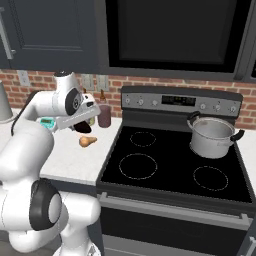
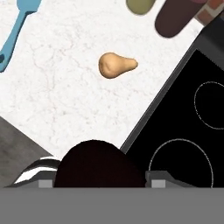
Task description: Put the avocado and squash in the pot. Retrieve the spatula and lightly stir the vegetables in the pot.
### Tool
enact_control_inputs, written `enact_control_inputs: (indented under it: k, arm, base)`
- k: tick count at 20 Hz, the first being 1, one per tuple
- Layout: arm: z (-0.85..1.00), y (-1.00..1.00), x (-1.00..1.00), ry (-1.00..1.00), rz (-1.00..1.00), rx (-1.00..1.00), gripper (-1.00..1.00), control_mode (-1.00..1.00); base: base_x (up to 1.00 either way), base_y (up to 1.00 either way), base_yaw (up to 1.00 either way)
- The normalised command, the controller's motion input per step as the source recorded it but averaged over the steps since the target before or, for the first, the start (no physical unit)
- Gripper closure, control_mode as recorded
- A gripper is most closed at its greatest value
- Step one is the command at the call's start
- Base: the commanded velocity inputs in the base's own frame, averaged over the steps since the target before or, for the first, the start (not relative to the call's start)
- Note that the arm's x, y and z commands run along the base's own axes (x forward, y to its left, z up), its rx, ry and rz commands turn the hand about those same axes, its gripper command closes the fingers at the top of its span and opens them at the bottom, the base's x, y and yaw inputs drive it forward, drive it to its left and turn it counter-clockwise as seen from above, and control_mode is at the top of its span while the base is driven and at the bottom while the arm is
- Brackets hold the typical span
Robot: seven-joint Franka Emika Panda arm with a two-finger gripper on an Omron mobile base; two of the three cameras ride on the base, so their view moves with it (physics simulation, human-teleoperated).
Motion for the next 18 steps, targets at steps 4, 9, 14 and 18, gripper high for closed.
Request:
enact_control_inputs:
  k: [4,9,14,18]
  arm:
    - [0.07,0.0,-0.12,0.0,0.0,0.0,1.0,-1.0]
    - [0.0,0.0,0.0,0.0,0.0,0.0,1.0,-1.0]
    - [0.0,0.0,0.0,0.0,0.0,0.0,1.0,1.0]
    - [0.0,0.0,0.0,0.0,0.0,0.0,1.0,1.0]
  base:
    - [0.0,0.0,0.0]
    - [0.0,0.0,0.0]
    - [-0.01,-0.01,0.0]
    - [0.0,-0.4,0.0]
